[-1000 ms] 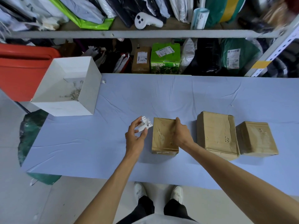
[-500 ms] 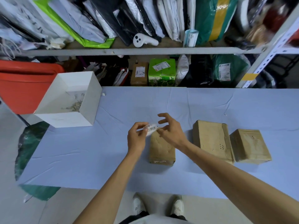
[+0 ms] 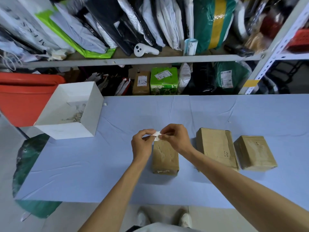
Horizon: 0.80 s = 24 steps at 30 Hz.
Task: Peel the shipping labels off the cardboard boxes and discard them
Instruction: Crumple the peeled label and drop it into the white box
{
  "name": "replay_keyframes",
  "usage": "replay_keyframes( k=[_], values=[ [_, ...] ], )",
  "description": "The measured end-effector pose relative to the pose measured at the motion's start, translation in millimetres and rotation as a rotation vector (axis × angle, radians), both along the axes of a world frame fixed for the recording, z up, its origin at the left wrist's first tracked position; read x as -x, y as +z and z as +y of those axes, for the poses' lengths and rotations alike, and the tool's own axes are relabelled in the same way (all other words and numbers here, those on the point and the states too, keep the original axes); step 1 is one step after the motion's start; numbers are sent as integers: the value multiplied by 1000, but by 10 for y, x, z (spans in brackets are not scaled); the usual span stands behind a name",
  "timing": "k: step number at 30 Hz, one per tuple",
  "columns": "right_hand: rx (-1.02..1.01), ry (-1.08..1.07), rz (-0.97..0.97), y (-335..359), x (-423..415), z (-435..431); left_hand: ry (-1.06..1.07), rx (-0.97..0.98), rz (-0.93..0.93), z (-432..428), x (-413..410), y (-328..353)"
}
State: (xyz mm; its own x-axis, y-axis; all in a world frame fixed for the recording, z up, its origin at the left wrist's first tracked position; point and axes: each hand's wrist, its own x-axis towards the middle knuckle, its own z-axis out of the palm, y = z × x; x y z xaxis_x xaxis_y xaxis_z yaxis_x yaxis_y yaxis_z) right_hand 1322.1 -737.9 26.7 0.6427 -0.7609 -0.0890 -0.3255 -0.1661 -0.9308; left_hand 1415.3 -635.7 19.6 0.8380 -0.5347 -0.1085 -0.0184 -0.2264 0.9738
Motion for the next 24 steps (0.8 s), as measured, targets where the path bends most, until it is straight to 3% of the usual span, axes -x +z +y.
replay_keyframes(
  k=[8,15,21,24],
  values=[
    [10,-72,-39,45,21,-34,-69,59,191,-70,36,13],
    [3,-62,10,146,6,-93,-108,238,575,-96,44,87],
    [18,-89,-11,138,3,-125,-149,164,447,-143,73,159],
    [-12,-80,-15,133,-6,-102,-131,39,223,-134,68,123]
  ],
)
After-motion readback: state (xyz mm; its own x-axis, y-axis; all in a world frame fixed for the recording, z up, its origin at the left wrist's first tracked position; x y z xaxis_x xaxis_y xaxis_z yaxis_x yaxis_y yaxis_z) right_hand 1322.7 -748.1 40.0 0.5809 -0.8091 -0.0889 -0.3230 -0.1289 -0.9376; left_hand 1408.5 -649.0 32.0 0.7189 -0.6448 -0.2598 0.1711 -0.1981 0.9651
